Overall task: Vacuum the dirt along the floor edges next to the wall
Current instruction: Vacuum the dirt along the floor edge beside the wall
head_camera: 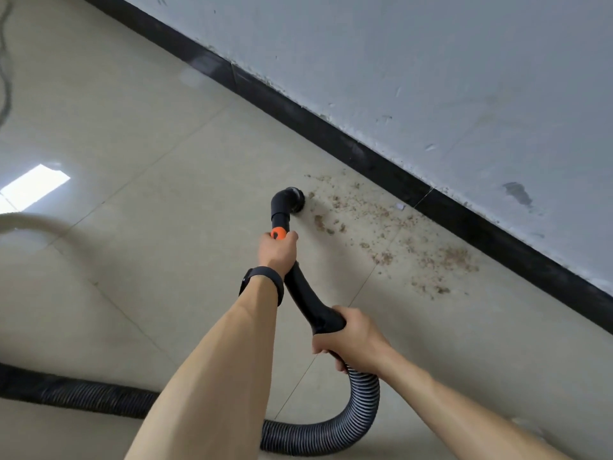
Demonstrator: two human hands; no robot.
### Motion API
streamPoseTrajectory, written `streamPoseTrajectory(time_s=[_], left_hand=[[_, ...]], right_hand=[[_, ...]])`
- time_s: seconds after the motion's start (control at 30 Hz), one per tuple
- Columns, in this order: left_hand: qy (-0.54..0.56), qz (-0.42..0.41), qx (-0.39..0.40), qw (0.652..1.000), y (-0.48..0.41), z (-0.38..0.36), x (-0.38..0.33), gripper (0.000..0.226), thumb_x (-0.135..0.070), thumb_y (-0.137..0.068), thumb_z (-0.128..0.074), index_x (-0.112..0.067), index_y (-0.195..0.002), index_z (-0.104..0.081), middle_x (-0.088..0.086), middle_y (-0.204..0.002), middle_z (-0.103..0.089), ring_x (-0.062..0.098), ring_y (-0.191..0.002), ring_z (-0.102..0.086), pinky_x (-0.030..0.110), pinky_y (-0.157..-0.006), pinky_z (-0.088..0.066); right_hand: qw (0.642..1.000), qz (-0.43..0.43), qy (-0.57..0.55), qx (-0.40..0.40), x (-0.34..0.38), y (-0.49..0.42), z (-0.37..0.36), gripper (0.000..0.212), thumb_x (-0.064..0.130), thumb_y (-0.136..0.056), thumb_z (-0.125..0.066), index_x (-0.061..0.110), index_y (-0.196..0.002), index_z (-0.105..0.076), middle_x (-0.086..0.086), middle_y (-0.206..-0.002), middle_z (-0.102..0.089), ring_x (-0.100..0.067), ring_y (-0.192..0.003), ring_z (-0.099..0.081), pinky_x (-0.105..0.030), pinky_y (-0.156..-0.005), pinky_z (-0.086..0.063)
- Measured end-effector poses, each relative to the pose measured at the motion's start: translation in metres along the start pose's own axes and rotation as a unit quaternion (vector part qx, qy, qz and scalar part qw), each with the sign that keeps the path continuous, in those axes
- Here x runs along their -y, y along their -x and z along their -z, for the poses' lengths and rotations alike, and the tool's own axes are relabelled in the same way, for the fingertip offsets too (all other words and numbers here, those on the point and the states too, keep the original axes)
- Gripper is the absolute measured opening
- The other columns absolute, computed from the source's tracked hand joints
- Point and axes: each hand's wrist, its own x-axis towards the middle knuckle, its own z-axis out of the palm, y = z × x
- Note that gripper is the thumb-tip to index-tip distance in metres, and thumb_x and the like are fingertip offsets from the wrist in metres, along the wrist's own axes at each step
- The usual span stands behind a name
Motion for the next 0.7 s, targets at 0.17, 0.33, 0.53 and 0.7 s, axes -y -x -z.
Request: streamPoseTrajectory(time_s=[0.17, 0.33, 0.53, 0.7], left_hand=[[-0.040, -0.040, -0.018, 0.998, -0.012, -0.022, -0.014, 0.019, -0.022, -0.090, -0.053, -0.011, -0.103, -0.043, 0.007, -0.089, -0.052, 0.030, -0.079, -0.058, 0.039, -0.075, -0.050], [-0.074, -0.052, -0.007, 0.996, -0.029, -0.030, -0.019, 0.020, -0.021, -0.092, -0.051, -0.010, -0.105, -0.042, 0.004, -0.084, -0.048, 0.023, -0.070, -0.050, 0.033, -0.065, -0.042], [-0.045, -0.059, 0.004, 0.997, -0.046, -0.033, -0.025, 0.023, -0.025, -0.090, -0.054, -0.012, -0.107, -0.045, 0.005, -0.086, -0.051, 0.027, -0.074, -0.056, 0.040, -0.074, -0.052], [-0.033, -0.068, 0.005, 0.997, -0.059, -0.036, -0.038, 0.023, -0.026, -0.090, -0.055, -0.012, -0.106, -0.045, 0.005, -0.086, -0.050, 0.027, -0.074, -0.056, 0.038, -0.071, -0.051]], right_hand=[[0.999, 0.006, -0.048, 0.001, -0.005, -0.015, 0.013, 0.022, 0.017, -0.069, -0.080, 0.013, -0.080, -0.061, -0.001, -0.055, -0.057, -0.025, -0.048, -0.053, -0.034, -0.054, -0.048], [0.998, 0.008, -0.059, 0.000, -0.007, -0.027, 0.018, 0.023, 0.018, -0.068, -0.081, 0.014, -0.077, -0.060, -0.004, -0.056, -0.056, -0.024, -0.048, -0.053, -0.033, -0.054, -0.047], [0.999, -0.005, -0.032, -0.023, 0.003, -0.044, 0.022, 0.028, 0.023, -0.066, -0.082, 0.012, -0.085, -0.063, -0.001, -0.056, -0.057, -0.023, -0.047, -0.057, -0.031, -0.053, -0.050], [0.999, -0.004, -0.009, -0.034, 0.017, -0.057, 0.031, 0.029, 0.028, -0.064, -0.081, 0.016, -0.083, -0.063, 0.002, -0.056, -0.058, -0.020, -0.047, -0.059, -0.030, -0.054, -0.052]])
